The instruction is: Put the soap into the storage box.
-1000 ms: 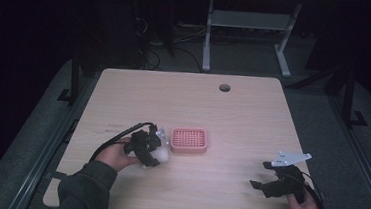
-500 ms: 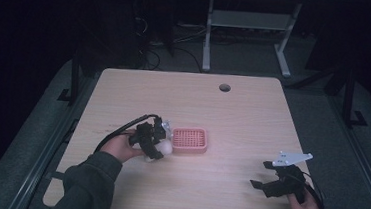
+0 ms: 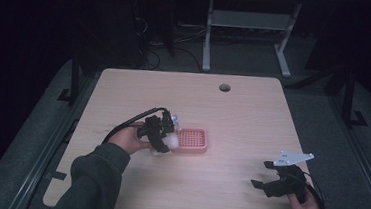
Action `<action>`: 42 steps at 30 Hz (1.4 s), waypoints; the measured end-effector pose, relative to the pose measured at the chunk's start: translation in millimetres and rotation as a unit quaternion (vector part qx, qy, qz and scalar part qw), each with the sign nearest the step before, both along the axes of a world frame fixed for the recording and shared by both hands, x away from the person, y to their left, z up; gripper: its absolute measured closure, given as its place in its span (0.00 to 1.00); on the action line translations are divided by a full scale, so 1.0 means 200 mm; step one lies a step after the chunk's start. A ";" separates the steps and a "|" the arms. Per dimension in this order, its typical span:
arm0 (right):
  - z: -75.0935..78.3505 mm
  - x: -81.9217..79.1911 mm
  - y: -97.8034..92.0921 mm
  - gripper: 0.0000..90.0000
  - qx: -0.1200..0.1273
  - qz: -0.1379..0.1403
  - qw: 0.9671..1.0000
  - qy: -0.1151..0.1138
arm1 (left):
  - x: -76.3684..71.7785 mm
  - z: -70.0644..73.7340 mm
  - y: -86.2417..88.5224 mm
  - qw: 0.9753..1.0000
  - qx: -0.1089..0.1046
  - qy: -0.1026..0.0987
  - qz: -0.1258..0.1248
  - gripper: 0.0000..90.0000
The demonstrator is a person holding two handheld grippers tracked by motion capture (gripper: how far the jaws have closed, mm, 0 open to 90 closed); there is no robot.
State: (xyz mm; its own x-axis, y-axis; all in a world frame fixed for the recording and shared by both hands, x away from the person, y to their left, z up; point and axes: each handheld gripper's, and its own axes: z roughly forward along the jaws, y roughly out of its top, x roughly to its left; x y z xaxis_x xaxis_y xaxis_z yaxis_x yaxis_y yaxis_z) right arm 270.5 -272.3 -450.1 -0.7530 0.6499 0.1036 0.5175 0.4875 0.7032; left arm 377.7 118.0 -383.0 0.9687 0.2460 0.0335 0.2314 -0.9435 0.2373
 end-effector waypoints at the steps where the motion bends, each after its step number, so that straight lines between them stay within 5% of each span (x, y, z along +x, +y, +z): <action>1: 0.00 0.00 0.00 0.16 0.001 0.000 1.000 0.000 | 0.01 0.00 -0.01 1.000 0.003 -0.001 -0.001 0.55; 42: 0.00 0.00 -0.03 0.16 0.010 -0.002 1.000 -0.004 | 0.20 0.04 -0.26 1.000 0.013 0.004 -0.019 0.55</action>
